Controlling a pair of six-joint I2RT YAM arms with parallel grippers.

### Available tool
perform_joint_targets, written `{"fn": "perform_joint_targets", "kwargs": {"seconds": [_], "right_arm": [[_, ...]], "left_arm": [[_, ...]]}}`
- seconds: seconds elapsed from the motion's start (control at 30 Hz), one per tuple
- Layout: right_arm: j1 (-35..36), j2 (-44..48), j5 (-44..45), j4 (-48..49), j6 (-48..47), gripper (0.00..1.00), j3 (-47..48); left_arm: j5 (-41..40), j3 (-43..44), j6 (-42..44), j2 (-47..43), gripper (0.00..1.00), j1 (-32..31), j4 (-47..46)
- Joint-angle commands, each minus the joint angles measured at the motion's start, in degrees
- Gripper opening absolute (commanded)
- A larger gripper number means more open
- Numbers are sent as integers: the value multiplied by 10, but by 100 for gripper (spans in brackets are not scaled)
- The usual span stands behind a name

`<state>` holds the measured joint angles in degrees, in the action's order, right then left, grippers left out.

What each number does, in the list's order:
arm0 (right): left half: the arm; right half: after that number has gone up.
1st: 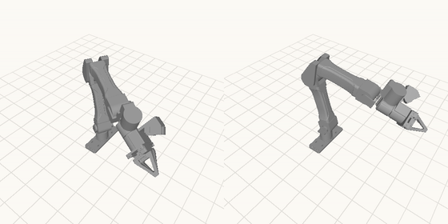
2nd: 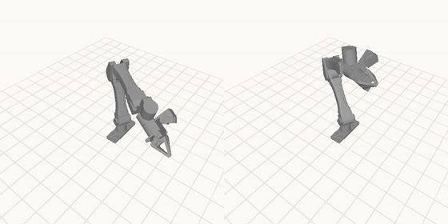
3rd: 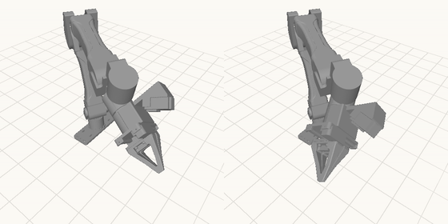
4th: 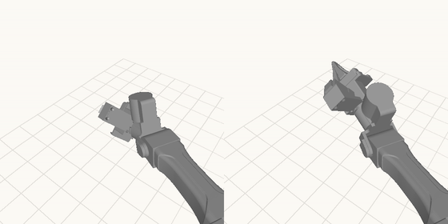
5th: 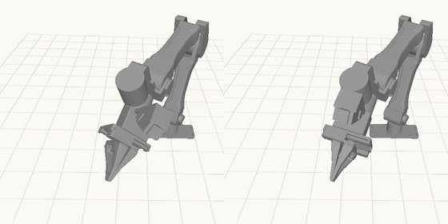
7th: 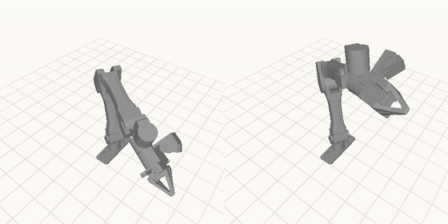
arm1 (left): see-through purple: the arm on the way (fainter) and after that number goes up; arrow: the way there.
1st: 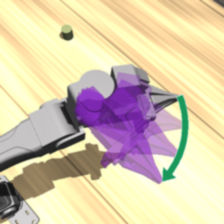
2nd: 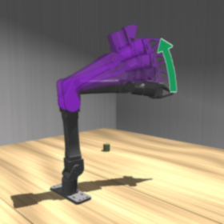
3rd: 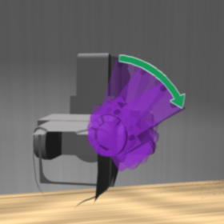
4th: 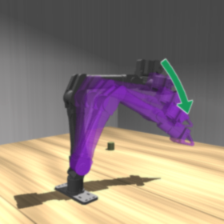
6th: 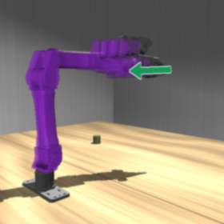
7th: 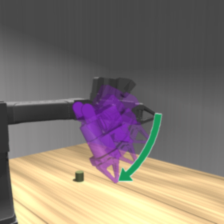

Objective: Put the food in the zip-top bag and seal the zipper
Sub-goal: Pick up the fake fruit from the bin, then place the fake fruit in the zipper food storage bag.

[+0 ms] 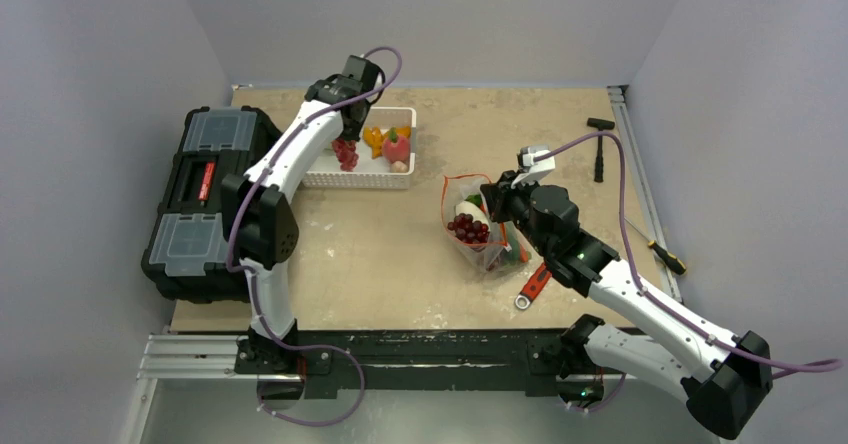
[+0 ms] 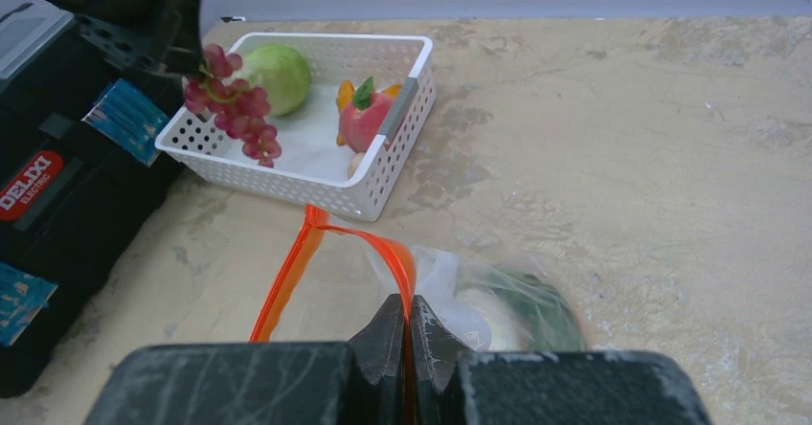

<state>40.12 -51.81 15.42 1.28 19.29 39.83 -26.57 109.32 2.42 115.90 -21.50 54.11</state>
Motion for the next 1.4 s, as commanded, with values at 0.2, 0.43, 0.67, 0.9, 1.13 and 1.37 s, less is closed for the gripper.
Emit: {"fn": "perform_joint_targets", "kwargs": {"seconds": [0.2, 0.43, 0.67, 0.9, 1.13, 1.37], "right_arm": [[-1, -4, -28, 33, -2, 0, 8], [-2, -7, -67, 39, 1, 0, 8], [-1, -8, -118, 43, 13, 0, 14], [-1, -14, -167, 53, 46, 0, 16], [-1, -3, -210, 60, 106, 0, 14], [-1, 23, -228, 55, 189, 0, 26]], "left_arm": [[226, -53, -139, -238, 0, 3, -2], [521, -218, -295, -416, 0, 2, -133], [650, -363, -463, -500, 0, -49, -295], [603, -377, -530, -507, 0, -166, -362], [559, -422, -584, -516, 0, -189, -423], [507, -577, -677, -510, 0, -194, -615]]}}
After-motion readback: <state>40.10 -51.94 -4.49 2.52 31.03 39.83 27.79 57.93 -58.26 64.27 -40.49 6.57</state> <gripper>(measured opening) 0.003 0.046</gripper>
